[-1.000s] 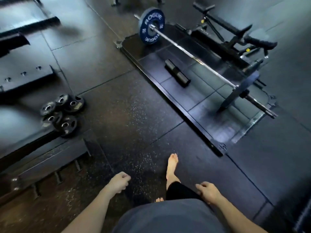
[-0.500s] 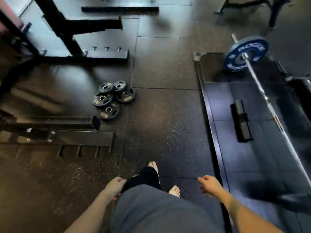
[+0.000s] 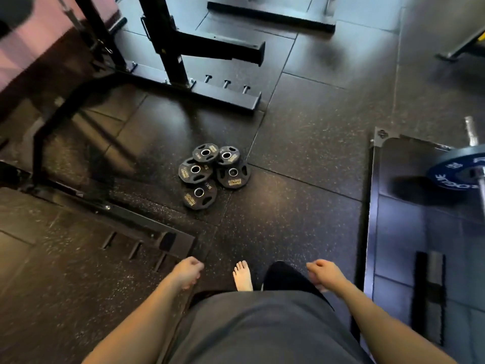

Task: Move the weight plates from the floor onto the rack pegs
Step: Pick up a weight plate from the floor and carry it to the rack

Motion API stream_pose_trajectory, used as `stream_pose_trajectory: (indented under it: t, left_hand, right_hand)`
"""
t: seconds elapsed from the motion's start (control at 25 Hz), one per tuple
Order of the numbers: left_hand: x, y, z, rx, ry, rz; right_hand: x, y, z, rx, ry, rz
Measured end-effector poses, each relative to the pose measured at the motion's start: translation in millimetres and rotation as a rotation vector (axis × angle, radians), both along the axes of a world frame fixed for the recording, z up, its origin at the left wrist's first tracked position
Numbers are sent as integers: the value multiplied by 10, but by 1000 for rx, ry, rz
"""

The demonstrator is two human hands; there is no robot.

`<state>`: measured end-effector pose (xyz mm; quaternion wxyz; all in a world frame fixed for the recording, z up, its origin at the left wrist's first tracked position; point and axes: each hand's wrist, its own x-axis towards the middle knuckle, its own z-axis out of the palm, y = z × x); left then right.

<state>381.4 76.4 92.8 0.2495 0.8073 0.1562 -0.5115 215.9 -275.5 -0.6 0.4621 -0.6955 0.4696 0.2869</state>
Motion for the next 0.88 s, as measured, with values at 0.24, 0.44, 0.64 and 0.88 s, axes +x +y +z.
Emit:
stream_pose_trajectory:
  t: [0.24, 0.44, 0.64, 0.88]
  left_hand:
    - [1105, -748, -725, 16, 1, 200]
    - [1676, -1150, -801, 7, -23, 335]
    - [2151, -1386, -1103, 4, 19, 589]
    - [3180, -1519, -1297, -69, 31, 836]
  right_hand:
    - [1646, -631, -152, 100, 11, 91]
    - [3061, -1158, -193, 126, 63, 360]
    - [4718, -1366, -142, 76, 89, 591]
    - [6397, -994, -221, 44, 79, 684]
